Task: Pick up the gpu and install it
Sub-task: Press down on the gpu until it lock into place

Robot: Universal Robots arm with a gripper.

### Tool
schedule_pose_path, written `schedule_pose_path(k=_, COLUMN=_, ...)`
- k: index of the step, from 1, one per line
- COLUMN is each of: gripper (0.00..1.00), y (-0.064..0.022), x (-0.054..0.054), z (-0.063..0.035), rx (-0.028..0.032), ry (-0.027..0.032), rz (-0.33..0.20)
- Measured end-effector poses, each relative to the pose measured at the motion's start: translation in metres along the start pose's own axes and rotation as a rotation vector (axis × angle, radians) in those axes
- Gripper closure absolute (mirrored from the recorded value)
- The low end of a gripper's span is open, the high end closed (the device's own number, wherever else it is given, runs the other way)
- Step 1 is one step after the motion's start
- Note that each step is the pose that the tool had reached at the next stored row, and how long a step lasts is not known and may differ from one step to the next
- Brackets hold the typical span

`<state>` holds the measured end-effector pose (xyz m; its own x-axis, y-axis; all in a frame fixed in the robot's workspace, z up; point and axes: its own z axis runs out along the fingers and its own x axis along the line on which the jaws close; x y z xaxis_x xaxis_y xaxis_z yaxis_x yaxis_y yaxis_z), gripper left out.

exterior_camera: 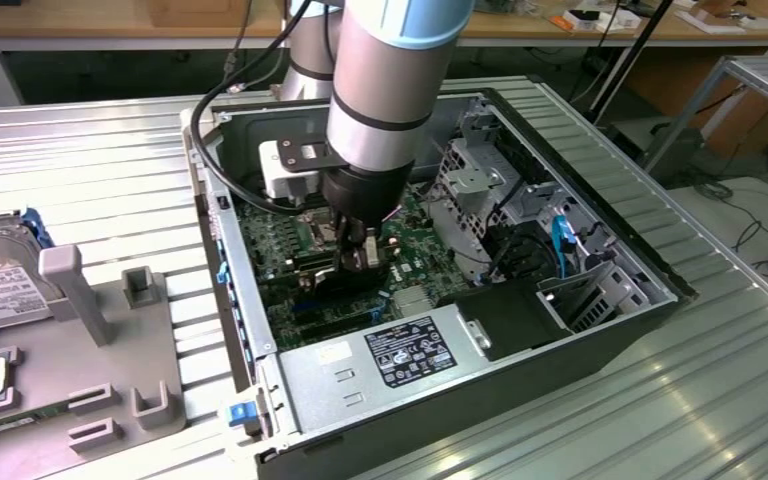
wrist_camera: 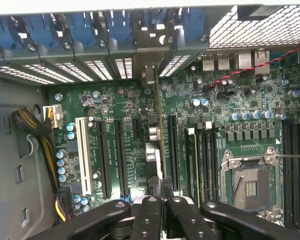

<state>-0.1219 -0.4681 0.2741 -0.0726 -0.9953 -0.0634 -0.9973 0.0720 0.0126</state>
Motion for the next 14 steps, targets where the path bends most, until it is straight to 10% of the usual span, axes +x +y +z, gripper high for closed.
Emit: schedule_pose_path(k=14, gripper=0.89, y=0.0034, x=0.0001, z=0.0019, rx=0.0001, ry=-0.0001, rz=0.001)
